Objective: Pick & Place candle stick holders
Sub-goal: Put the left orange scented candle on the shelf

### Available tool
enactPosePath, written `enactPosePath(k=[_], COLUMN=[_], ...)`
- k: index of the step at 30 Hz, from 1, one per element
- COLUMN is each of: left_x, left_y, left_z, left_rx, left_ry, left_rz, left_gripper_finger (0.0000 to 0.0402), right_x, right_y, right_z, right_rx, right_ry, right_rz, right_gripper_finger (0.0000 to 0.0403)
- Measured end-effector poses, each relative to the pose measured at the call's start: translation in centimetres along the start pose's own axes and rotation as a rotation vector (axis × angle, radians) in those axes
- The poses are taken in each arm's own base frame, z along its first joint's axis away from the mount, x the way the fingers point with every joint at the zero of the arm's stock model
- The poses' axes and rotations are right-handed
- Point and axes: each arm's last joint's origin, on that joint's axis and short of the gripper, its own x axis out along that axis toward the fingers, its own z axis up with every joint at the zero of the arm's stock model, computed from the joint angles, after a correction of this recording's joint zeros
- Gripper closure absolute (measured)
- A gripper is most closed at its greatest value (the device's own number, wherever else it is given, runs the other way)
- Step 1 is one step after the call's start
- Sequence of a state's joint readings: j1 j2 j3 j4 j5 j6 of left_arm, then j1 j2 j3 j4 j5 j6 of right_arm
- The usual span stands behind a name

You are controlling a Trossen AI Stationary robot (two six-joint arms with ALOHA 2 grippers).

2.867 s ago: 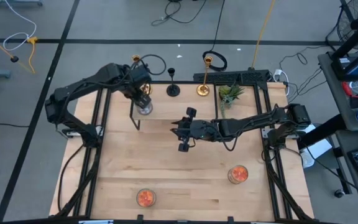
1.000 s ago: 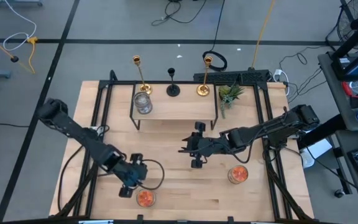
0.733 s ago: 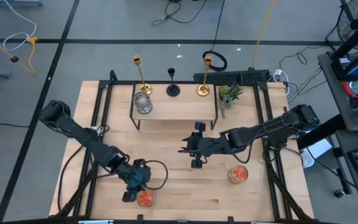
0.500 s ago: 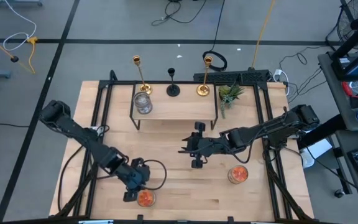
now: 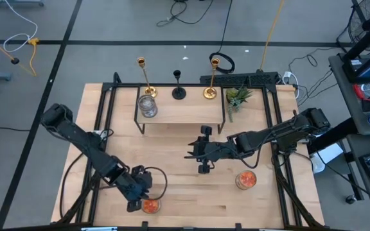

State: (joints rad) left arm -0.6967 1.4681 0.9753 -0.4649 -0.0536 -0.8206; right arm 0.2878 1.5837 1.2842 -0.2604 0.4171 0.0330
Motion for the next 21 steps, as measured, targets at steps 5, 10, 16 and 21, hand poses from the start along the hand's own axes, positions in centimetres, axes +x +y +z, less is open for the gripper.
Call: enactPosePath(k=[5, 10, 16, 21], left_x=[1.4, 3.0, 3.1, 3.1], left_y=[0.2, 0.5, 0.8, 1.1], left_z=[-0.3, -0.6, -0.3, 0.0], left_rx=[-0.01, 0.022, 0.036, 0.053], left_ry=[0.046, 0.098, 0.103, 0.128], left_rz=[0.037, 0.055, 0.055, 0.026], left_gripper_finger=[0.0305, 0.0305, 0.0305, 0.0352], right_x=[0.0, 0.2, 0.4, 0.4], right_y=[0.0, 0.1, 0.2, 0.2], right_z=[0.0, -0.5, -1.1, -0.9], right_rx=[0.0, -0.003, -0.009, -0.002], right_ry=[0.0, 0.007, 0.02, 0.004], right_rz=[0.0, 0.0, 0.001, 0.001], right_gripper_finger=[0.0273, 0.0273, 0.0273, 0.0273])
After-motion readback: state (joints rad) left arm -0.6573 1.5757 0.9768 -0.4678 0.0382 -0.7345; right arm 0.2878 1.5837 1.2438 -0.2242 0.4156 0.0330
